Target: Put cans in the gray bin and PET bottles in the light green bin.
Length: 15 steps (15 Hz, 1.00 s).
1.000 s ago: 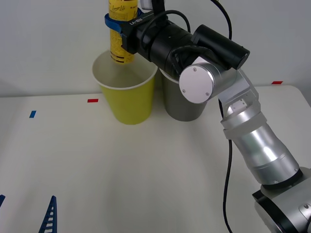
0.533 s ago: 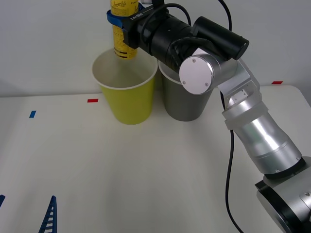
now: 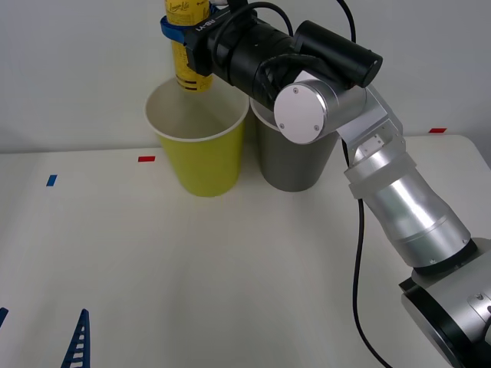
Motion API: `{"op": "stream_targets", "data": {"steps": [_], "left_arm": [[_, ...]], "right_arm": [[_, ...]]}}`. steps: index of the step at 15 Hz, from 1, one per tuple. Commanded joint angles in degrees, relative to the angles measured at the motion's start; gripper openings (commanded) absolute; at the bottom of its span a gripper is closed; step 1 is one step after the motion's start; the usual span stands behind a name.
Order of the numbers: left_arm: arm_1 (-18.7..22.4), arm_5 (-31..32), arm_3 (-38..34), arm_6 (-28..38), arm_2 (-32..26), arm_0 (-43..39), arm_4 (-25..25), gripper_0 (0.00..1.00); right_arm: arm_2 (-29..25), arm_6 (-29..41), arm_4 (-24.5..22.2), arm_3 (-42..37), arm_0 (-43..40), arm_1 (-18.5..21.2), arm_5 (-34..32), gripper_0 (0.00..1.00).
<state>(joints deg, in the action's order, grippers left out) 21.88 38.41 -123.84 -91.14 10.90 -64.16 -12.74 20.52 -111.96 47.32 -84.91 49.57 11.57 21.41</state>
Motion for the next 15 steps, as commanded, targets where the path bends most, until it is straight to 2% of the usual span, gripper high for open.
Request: {"op": "stream_targets", "data": {"steps": [1,2,11,12,15], "left_arm": [[0.00,0.00,0.00,0.00,0.00,0.00,0.00,1.00],[0.00,0.00,0.00,0.00,0.00,0.00,0.00,1.00],[0.00,0.00,0.00,0.00,0.00,0.00,0.00,1.00],[0.00,0.00,0.00,0.00,0.00,0.00,0.00,1.00],[0.00,0.00,0.00,0.00,0.00,0.00,0.00,1.00]], "right_arm": [[-0.04,0.16,-0.47,0.09,0.00,-0.94,-0.06,0.41],[-0.13,0.16,-0.82,0.00,0.00,-1.29,-0.14,1.00],[-1.36,-1.77,-3.28,-0.35,-0.96,-4.36,0.21,1.00],[-3.30,-2.47,-3.46,-2.19,-2.37,-5.59,2.41,1.00],[-12.79,-3.53,-6.27,-15.11,-6.50,-8.76,20.69,1.00]]}}
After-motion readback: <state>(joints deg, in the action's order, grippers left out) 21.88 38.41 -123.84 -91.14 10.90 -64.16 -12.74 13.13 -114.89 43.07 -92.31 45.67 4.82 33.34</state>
